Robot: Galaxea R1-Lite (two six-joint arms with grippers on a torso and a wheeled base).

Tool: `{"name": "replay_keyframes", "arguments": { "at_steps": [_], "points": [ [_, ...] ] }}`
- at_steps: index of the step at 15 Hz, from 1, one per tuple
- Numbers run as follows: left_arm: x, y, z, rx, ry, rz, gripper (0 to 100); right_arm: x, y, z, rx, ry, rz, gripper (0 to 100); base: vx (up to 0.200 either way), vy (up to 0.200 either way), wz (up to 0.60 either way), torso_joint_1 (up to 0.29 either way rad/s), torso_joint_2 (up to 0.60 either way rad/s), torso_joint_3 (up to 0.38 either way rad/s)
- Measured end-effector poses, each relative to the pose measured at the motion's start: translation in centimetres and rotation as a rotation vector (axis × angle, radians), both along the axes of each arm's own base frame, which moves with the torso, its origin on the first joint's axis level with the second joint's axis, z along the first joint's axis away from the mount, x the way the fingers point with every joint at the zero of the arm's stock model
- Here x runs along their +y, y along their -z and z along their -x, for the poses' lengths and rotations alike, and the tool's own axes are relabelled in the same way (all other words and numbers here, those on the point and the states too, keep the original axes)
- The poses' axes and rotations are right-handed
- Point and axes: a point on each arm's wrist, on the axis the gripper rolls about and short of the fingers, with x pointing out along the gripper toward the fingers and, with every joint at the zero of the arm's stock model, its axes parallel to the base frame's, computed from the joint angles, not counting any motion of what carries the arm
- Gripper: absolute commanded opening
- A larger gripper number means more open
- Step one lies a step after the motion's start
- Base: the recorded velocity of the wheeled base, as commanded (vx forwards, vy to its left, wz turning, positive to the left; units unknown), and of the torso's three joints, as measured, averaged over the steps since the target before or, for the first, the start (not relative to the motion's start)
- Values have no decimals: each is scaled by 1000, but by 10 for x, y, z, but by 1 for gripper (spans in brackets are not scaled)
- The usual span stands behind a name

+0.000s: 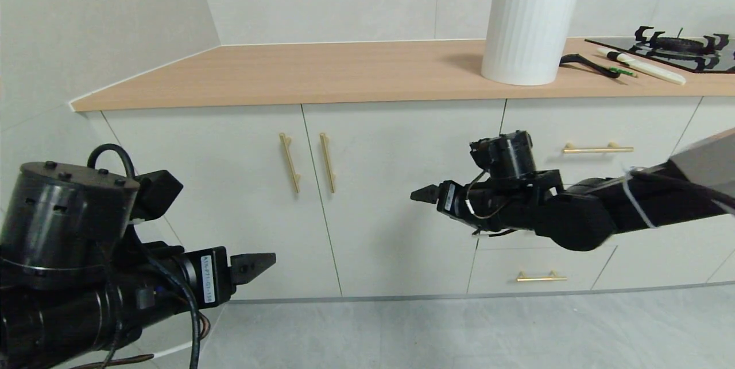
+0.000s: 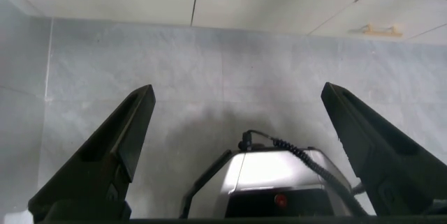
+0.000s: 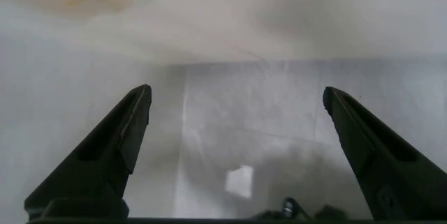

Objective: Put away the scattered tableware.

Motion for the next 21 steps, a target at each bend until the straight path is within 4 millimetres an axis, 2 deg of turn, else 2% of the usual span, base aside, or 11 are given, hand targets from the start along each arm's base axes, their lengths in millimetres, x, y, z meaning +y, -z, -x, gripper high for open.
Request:
{"name": "replay_keyframes", "arguments": {
  "at_steps": [3,7,9,11,13,16,18,21],
  "points": [
    [7,-23,12,-98,2,56,100,-27,-30,49,-118,-40,63,100,0,0,0,0,0,0],
    [29,-52,41,-254,-12,100,100,-78,-74,123,-284,16,76,100,0,0,0,0,0,0],
    [44,-56,60,-320,-37,96,100,-108,-92,167,-399,47,76,100,0,0,0,0,0,0],
    [59,-57,84,-396,-59,91,100,-140,-102,210,-520,102,86,100,0,0,0,0,0,0],
    [74,-58,115,-497,-71,90,100,-173,-103,252,-615,192,112,100,0,0,0,0,0,0],
    [93,-53,164,-677,-92,53,100,-209,-89,319,-703,320,186,100,0,0,0,0,0,0],
    [100,-43,193,-789,-91,-2,100,-220,-71,358,-741,383,267,100,0,0,0,0,0,0],
    [104,-17,223,-900,-100,-122,100,-221,-50,394,-795,526,378,100,0,0,0,0,0,0]
  ]
}}
